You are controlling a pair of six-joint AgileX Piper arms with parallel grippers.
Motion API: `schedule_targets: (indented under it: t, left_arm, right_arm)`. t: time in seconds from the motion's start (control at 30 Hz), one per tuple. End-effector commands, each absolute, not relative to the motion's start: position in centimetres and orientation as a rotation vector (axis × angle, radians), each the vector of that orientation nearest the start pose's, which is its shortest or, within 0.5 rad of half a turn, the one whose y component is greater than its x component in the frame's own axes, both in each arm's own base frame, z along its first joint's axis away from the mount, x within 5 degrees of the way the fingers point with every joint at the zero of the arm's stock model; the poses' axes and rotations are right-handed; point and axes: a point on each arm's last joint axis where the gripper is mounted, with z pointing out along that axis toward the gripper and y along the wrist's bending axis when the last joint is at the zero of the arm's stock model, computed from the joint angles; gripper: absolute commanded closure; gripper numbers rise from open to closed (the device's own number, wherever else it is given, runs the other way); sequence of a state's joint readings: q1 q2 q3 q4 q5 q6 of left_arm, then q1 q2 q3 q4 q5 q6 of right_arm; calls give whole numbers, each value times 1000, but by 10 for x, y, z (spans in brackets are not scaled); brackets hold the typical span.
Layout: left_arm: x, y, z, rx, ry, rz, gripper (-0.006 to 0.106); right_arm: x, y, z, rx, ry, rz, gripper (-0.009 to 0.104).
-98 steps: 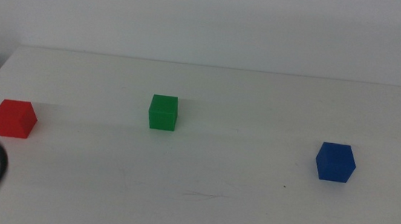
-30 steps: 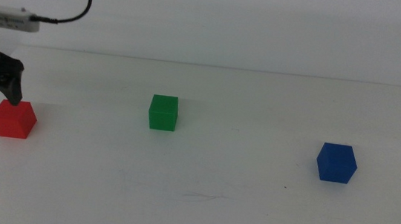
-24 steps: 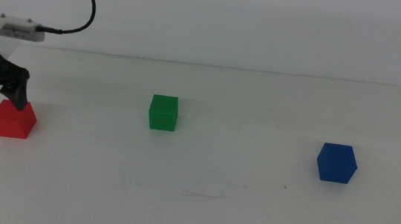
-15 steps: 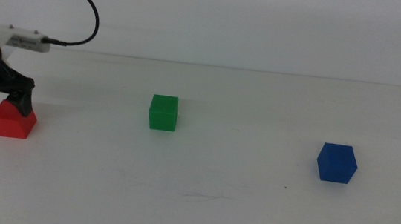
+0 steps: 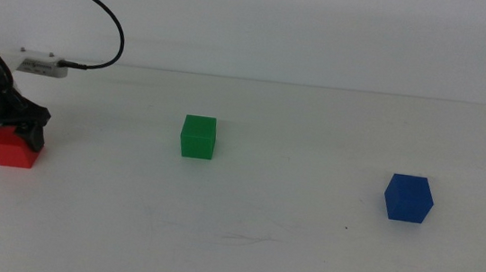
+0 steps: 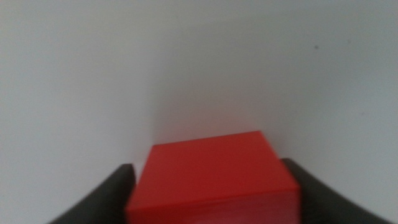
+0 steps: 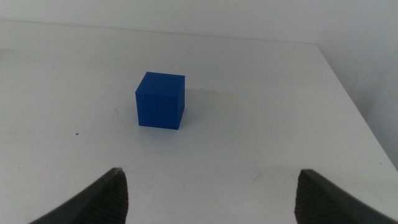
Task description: Stack red cubes first, then green, then blue cubes in a specific spot.
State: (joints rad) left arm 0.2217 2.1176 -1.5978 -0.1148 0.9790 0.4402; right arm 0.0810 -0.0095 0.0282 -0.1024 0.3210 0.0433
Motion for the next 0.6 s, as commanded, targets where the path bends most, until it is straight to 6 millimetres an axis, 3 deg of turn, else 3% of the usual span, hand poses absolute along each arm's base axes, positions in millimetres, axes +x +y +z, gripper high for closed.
schedule_targets:
  t: [0.0, 0.13, 0.23, 0.27, 0.47, 0.57]
  left_arm:
    - [426, 84, 205, 225, 2839, -42, 41]
    - [422, 83, 206, 188, 2872, -74, 71]
    - [418, 81, 215, 165, 2883, -85, 81]
    - [415, 78, 226, 148, 2867, -82, 84]
    - [396, 50, 262, 82, 2868, -50, 84]
    - [382, 24, 272, 60, 2916, -40, 84]
  right_arm:
    - [54, 1, 188, -117, 1719, -36, 13]
    - [54, 1, 188, -117, 1719, -36, 13]
    - [54, 1, 188, -117, 1719, -36, 13]
    - [54, 1, 188, -117, 1719, -36, 13]
    - [54, 1, 188, -117, 1719, -36, 13]
    - [54, 1, 188, -117, 1719, -36, 13]
